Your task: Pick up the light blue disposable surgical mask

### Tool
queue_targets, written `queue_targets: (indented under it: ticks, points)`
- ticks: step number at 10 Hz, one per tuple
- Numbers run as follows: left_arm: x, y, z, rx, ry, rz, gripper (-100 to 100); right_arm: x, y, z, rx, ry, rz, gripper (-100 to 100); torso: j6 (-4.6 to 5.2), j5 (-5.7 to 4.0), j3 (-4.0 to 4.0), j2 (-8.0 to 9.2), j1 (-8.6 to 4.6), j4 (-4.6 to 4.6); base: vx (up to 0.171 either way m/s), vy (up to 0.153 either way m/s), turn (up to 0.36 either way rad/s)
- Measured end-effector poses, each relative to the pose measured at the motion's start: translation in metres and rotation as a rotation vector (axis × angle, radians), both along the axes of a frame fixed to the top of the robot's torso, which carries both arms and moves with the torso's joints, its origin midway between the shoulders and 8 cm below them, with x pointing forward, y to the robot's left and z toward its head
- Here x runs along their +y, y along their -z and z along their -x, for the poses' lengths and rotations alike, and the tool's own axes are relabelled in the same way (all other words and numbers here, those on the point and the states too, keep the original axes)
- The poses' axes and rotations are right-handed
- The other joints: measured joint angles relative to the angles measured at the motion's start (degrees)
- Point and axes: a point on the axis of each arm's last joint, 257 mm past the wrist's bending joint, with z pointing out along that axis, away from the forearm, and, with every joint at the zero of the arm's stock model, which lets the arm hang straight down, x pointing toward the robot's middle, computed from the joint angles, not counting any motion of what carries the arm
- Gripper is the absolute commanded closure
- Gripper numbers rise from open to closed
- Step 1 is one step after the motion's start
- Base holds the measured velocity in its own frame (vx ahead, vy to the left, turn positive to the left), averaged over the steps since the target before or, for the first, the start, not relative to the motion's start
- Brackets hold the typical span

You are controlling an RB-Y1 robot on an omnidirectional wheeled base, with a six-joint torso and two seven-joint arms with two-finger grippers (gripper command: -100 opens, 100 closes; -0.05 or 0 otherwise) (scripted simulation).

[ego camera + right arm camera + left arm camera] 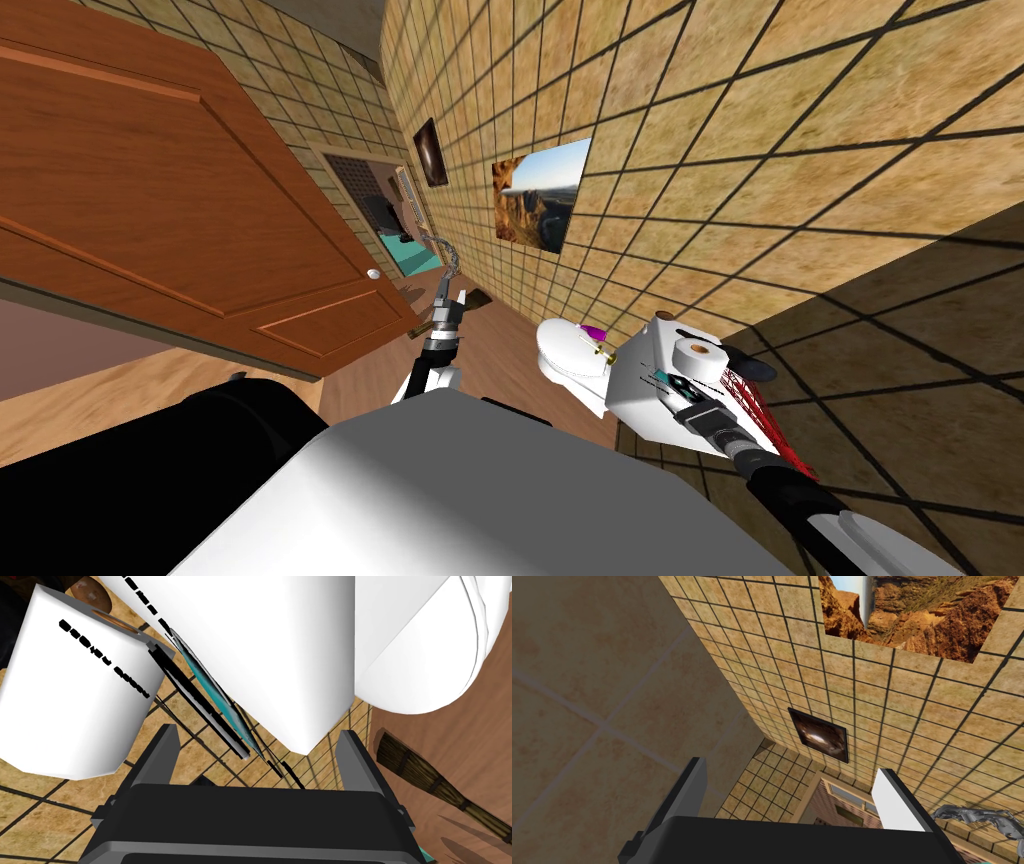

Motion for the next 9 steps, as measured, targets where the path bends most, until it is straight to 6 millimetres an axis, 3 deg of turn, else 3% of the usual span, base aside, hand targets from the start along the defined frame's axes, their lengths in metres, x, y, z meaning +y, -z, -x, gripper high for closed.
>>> queue_targets:
  ticks: [3,9]
  points:
    - [0.000,0.000,0.000,0.000,0.000,0.000,0,-0.001,0.000,0.002,0.004,-0.001,0.004,-100,0.36,-0.14,0.01,0.02,0.14,0.00,0.013,0.031,-0.041]
    - [0.000,0.000,0.000,0.000,0.000,0.000,0,0.023,-0.012,0.001,-0.031,-0.051,0.030,-100,0.35,-0.06,0.06,0.14,1.78,-0.02,0.062,0.161,-0.114]
